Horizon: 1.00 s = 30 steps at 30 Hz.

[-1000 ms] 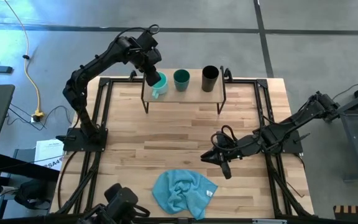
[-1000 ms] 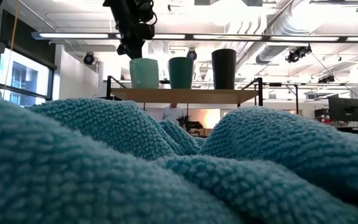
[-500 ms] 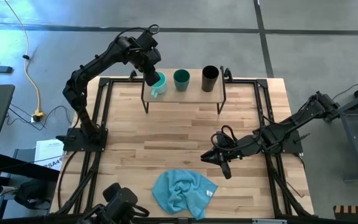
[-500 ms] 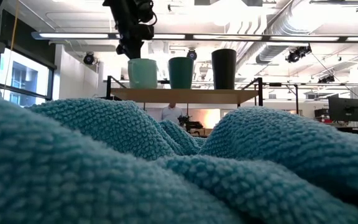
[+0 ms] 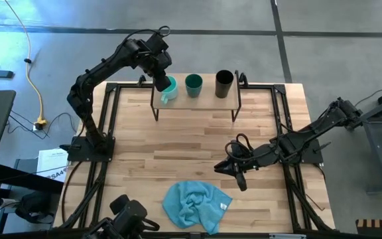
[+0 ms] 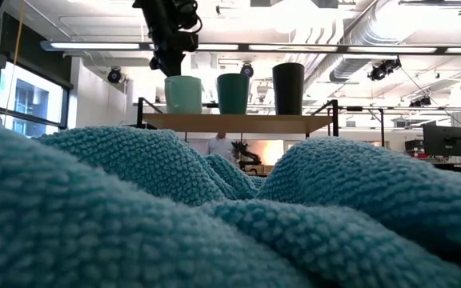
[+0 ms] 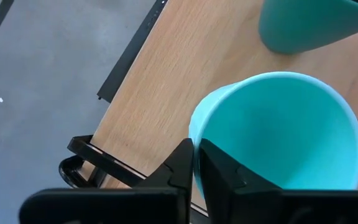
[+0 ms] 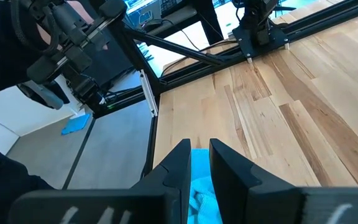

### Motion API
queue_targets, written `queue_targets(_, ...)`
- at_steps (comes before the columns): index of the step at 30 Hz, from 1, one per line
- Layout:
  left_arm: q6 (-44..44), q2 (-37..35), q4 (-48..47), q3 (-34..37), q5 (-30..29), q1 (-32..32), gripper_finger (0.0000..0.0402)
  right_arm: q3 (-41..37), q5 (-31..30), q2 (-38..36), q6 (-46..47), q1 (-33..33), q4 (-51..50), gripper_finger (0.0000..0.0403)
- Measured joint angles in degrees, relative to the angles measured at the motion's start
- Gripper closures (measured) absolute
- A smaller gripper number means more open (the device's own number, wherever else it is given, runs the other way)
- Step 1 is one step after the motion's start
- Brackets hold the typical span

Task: Stack small to large cups/mugs on shelf
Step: Put the blue mug on the shelf

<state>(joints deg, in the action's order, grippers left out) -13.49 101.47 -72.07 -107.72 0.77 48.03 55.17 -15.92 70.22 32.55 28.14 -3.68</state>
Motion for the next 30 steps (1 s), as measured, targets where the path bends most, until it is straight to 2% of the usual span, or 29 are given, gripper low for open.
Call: queue_targets(30, -0.9, 0.0, 0.2, 0.0, -1.9, 0.0, 0.0375, 0.0, 0.0, 0.0, 0.0, 0.0, 0.0, 0.0353)
